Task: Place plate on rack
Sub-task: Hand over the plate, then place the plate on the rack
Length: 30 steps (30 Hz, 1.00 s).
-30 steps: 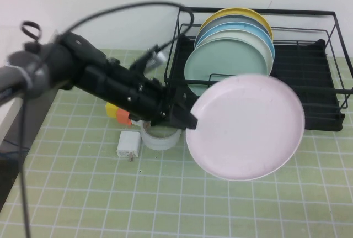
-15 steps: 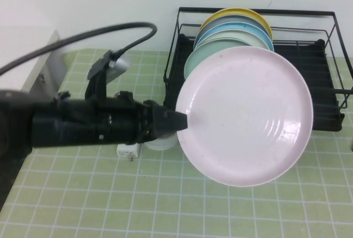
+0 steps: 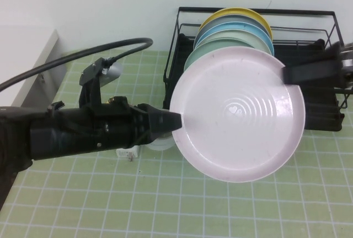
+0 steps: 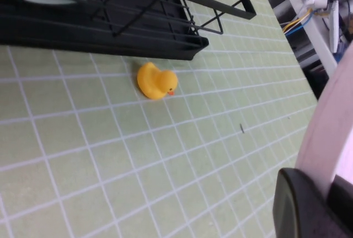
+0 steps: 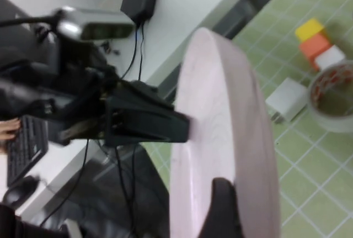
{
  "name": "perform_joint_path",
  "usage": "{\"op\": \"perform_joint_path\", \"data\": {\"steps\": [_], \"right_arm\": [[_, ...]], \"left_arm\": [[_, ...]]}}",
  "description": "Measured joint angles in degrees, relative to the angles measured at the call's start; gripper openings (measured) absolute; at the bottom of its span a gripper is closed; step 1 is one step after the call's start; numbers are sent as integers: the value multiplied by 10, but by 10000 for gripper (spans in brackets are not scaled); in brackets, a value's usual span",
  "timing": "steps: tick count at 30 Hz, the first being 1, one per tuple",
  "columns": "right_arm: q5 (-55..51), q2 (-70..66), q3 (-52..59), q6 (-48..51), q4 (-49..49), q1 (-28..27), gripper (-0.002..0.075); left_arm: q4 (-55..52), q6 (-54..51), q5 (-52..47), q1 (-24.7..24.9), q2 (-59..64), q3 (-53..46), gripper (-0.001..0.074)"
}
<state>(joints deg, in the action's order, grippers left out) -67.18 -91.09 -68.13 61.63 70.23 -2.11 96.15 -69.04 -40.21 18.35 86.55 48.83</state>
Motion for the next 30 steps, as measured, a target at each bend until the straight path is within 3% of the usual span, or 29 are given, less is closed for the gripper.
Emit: {"op": "perform_joint_path", "data": {"steps": [9,12,15,18,21,26,30], "right_arm": [[-5,-83,-18,50,-13,101,424],[-9,-83,-18,62,-13,112,353],[-1,-83,-18,71,-13,114,218],[24,-83,-19,76,-13,114,192],[29,-83,-19,98,-13,114,189],[39,-83,-33,153,-25,115,183],[57,-84,-82,176,-73,115,175]], "left_arm": [[2,-22,32,0,0,-1,6],[3,-23,47,0,0,-1,5],[6,-26,56,0,0,-1,6],[7,-27,58,1,-1,-1,34],[10,-27,62,1,-1,-1,146],[-5,-7,67,-14,-8,-1,424],[-102,83,61,-60,-39,-1,470]]}}
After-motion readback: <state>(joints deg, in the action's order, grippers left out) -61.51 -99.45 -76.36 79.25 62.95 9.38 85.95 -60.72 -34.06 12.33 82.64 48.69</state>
